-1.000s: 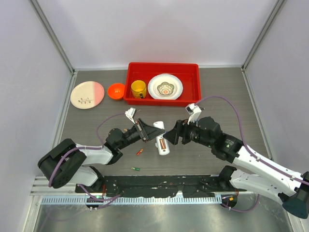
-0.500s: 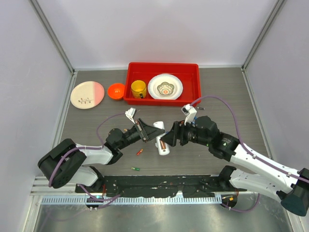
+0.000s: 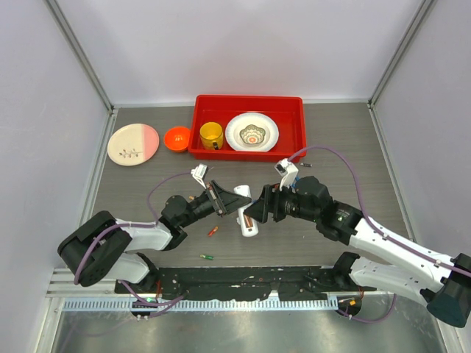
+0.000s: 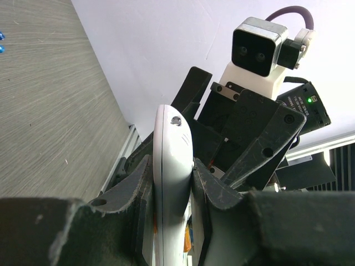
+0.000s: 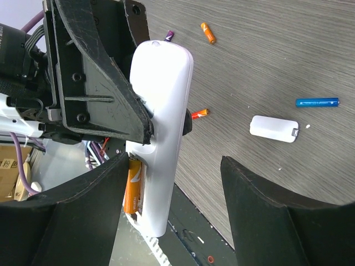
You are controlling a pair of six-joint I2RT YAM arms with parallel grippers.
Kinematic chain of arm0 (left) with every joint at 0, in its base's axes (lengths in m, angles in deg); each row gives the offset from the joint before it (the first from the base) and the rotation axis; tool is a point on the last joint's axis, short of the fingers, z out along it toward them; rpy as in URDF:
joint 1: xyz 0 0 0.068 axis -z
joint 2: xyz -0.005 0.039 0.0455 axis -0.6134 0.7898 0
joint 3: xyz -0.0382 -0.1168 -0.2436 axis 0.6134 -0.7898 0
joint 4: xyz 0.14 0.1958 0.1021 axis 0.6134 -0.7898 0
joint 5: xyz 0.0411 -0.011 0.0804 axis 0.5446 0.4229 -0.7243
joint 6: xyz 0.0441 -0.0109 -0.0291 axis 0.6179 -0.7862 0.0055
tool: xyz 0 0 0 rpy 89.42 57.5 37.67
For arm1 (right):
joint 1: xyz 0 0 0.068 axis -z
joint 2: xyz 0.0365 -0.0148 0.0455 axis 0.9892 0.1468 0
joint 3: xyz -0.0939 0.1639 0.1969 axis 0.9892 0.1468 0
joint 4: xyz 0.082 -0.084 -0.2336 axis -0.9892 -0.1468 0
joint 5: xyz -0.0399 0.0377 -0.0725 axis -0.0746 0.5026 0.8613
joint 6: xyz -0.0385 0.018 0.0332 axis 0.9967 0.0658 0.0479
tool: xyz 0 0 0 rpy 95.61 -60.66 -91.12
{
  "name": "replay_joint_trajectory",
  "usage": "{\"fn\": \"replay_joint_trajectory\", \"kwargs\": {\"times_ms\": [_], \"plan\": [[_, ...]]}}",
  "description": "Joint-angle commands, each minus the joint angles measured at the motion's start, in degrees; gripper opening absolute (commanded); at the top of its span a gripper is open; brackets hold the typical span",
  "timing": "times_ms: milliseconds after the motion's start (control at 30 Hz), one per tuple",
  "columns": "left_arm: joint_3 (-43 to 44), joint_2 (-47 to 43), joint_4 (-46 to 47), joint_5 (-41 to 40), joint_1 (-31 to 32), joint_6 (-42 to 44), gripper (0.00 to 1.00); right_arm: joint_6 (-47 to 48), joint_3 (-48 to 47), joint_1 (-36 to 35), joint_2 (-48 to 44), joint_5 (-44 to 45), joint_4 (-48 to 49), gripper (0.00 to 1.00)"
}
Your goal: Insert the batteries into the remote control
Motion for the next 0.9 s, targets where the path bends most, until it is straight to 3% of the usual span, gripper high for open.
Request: {"fn": "replay_joint_trajectory", "kwargs": {"times_ms": [0, 867], "plan": [[1.19, -0.59, 15.25, 0.36, 0.18, -0.06, 0.00, 0.22, 0.51, 0.12, 0.61, -0.22, 1.10, 0.72], [0.32, 0.12, 15.25, -0.34, 0.27, 0.38, 0.00, -1.01, -0.98, 0.21, -0.70, -0.83, 1.19, 0.74]]}}
